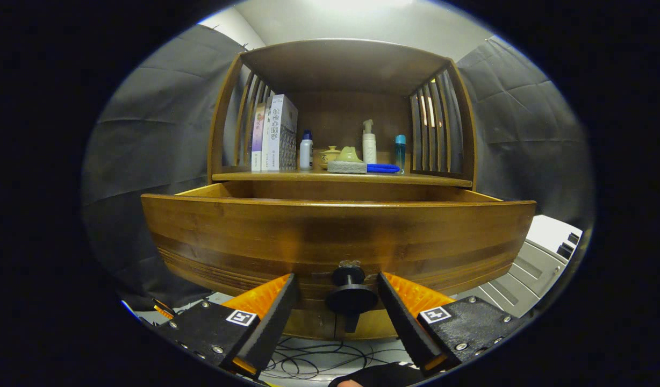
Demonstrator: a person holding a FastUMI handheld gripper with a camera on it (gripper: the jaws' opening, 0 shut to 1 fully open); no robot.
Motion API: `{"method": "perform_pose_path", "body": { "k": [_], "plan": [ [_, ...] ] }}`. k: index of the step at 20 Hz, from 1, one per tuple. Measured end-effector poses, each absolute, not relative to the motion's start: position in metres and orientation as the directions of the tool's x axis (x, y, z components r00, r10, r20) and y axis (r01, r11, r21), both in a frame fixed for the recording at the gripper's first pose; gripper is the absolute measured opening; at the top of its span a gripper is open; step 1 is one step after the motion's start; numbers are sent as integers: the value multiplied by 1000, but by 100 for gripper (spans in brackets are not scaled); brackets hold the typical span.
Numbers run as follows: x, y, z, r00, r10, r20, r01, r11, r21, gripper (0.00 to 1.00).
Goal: Pull open the drawer, take out the items inside it, and place them on the countertop above the cabinet.
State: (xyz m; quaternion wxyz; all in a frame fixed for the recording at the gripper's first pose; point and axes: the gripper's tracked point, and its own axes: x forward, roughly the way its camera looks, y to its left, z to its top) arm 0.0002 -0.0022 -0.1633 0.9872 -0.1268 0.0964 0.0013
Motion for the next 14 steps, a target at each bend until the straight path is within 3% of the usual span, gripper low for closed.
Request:
{"method": "perform_pose_path", "body": {
  "k": [14],
  "plan": [
    [52,3,-159,990,-26,-141,-13,964,-264,95]
  ]
}}
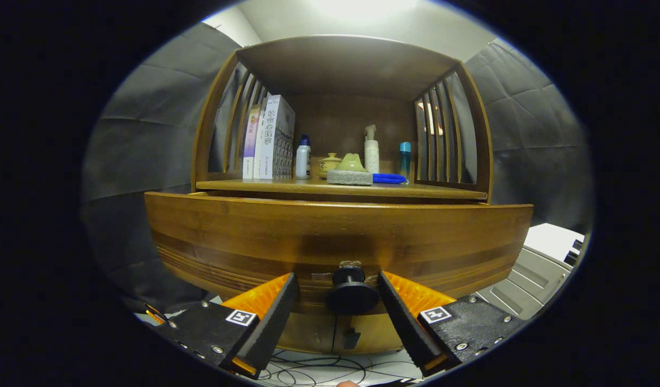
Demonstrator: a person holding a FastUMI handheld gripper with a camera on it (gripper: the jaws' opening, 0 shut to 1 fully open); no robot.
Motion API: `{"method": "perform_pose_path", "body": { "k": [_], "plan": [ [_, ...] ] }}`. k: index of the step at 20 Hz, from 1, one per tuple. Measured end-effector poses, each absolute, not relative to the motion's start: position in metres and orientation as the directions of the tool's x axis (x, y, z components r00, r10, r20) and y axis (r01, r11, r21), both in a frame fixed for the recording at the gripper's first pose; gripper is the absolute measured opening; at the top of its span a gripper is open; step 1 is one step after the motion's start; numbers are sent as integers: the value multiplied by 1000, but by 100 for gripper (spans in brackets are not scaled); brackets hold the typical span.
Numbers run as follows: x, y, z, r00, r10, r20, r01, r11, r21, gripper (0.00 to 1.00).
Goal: Pull open the drawer, take out the items inside it, and place them on the countertop above the cabinet.
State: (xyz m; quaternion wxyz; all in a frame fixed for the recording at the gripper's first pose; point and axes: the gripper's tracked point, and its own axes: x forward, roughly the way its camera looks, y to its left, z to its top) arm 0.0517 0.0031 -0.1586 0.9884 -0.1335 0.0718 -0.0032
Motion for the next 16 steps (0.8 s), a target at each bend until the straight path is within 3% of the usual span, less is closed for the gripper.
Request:
{"method": "perform_pose_path", "body": {
  "k": [16],
  "plan": [
    [105,7,-160,993,-33,-115,-2,958,-286,95]
  ]
}}
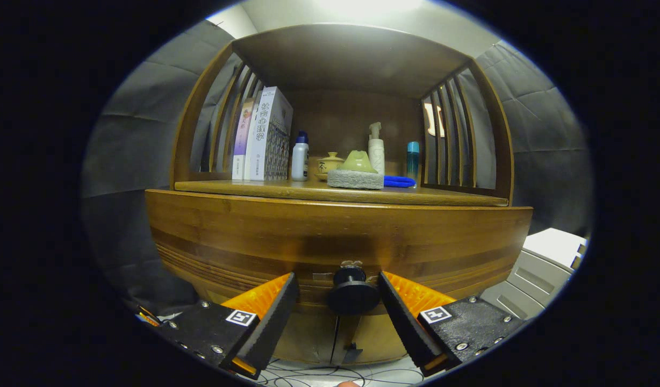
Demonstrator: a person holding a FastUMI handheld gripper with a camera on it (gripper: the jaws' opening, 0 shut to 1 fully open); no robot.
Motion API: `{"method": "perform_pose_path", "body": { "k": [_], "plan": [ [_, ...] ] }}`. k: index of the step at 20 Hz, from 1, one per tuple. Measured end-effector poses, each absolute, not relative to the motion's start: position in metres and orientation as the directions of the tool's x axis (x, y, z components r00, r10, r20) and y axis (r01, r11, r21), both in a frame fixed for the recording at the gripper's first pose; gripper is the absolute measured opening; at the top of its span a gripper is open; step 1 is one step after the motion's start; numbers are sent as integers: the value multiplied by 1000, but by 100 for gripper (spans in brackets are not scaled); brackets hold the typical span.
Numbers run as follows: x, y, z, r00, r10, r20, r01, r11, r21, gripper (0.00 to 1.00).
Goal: Pull open the drawer, take out the items inside it, and place them on the countertop above the cabinet.
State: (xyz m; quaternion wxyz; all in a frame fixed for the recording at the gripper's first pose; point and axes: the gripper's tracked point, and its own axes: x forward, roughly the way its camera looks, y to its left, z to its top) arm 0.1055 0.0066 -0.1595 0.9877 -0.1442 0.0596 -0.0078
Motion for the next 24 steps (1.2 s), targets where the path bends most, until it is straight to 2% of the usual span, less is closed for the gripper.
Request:
{"method": "perform_pose_path", "body": {
  "k": [15,24],
  "plan": [
    [145,9,-159,996,-20,-84,-7,951,-309,95],
    [82,12,-93,997,32,-73,-48,973,-224,96]
  ]
}}
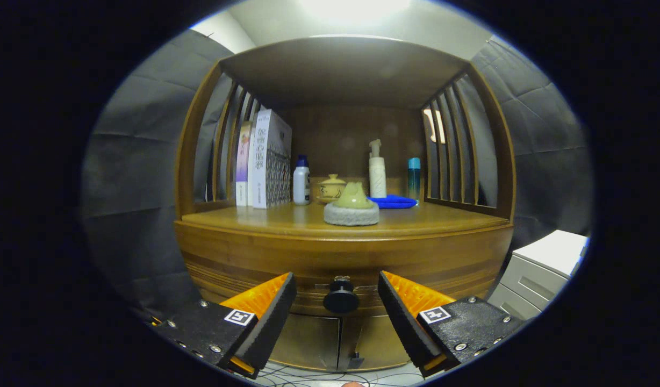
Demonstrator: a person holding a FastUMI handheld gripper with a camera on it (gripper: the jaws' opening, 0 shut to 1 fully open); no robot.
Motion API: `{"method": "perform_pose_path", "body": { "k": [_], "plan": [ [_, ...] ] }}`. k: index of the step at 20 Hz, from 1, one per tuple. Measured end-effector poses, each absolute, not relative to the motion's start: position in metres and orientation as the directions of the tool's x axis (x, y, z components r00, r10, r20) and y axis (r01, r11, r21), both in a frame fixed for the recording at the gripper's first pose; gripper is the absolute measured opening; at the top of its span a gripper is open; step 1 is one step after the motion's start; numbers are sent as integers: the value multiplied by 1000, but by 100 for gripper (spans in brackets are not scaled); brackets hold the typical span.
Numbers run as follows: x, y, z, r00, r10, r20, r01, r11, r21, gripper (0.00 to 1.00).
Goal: Pull open the drawer, take out the items inside it, and place them on the countertop above the cabinet.
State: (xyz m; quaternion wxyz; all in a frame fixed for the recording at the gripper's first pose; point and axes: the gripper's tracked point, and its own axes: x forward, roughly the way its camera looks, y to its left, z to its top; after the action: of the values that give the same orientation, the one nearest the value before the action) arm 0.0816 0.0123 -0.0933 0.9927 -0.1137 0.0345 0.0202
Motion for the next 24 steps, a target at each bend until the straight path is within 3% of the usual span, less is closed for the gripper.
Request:
{"method": "perform_pose_path", "body": {
  "k": [14,24],
  "plan": [
    [-39,14,-10,992,121,-38,-126,967,-223,95],
    [-72,15,-14,987,156,-39,-161,956,-245,96]
  ]
}}
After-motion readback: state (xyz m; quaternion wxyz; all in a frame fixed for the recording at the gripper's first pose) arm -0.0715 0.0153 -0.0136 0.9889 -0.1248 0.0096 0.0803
